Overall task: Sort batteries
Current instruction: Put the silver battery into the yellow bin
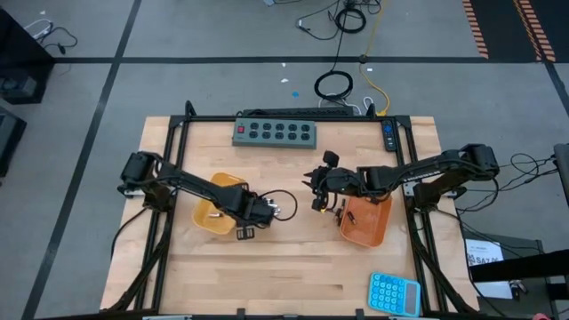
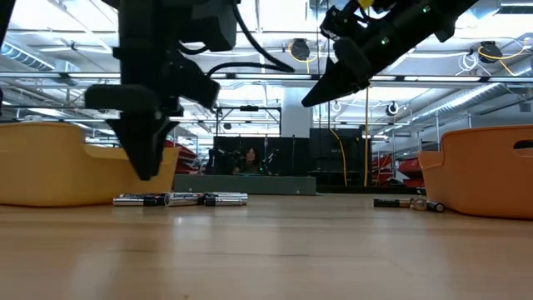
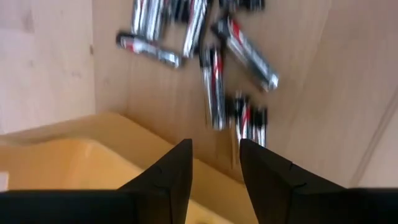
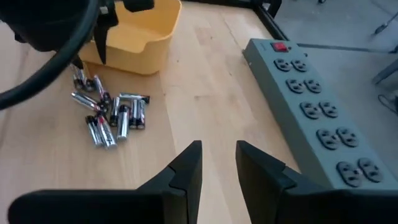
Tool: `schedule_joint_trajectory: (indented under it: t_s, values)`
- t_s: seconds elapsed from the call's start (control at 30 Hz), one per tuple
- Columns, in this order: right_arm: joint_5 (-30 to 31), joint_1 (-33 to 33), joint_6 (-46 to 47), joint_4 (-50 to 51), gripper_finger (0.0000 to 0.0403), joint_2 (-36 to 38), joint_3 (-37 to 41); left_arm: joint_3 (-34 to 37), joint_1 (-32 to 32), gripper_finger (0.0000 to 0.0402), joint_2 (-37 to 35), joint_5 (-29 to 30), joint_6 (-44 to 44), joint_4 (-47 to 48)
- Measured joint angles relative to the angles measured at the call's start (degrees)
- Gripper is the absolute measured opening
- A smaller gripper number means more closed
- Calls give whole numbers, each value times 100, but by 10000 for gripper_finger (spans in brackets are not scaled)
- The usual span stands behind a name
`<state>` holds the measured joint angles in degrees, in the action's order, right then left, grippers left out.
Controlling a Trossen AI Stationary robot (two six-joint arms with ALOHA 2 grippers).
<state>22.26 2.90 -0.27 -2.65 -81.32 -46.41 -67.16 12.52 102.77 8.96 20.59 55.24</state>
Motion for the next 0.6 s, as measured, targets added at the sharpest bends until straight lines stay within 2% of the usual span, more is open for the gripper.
schedule_joint_trajectory:
  t_s: [0.3,0.43,0.6]
  values:
    - [19,194,160,-397,91,267,-81,2,-95,143,-1,350,-173,427]
    - [72,403,173,-331,91,267,-340,4,-297,143,-1,809,-318,761]
    - [420,713,146,-219,87,267,-637,7,-437,143,-73,1356,-427,1121]
